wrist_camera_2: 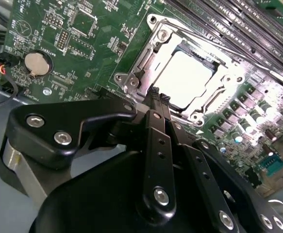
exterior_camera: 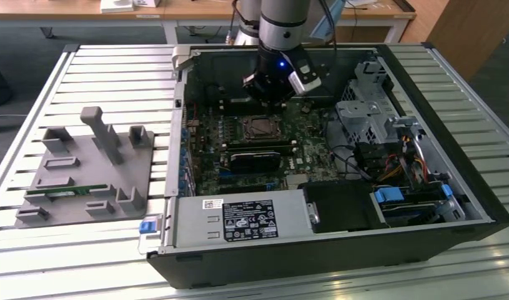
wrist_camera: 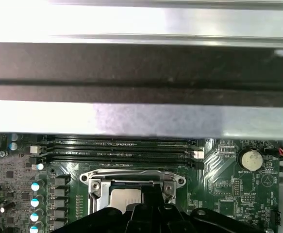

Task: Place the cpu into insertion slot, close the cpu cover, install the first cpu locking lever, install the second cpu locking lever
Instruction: 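Install the second cpu locking lever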

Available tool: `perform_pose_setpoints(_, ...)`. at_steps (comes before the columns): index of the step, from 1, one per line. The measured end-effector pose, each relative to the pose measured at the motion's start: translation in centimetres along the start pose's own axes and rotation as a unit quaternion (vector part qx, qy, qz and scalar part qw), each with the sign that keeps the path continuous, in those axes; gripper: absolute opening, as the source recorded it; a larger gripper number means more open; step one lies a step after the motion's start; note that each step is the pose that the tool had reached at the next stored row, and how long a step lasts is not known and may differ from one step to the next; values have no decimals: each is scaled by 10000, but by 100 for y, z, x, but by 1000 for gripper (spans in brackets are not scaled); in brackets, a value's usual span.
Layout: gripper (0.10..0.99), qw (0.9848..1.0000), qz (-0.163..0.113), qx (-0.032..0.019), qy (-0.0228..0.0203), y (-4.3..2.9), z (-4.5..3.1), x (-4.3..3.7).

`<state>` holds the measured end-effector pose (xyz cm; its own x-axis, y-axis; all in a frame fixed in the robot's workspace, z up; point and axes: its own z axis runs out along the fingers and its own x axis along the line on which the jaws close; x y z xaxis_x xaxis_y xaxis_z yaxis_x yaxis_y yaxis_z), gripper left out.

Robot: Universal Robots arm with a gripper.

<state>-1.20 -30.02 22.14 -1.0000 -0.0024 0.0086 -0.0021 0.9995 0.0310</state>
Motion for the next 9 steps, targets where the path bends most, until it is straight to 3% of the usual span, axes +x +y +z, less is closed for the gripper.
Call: perform_pose_setpoints(9, 106, 10000, 0, 1, 1, 4, -179, 2)
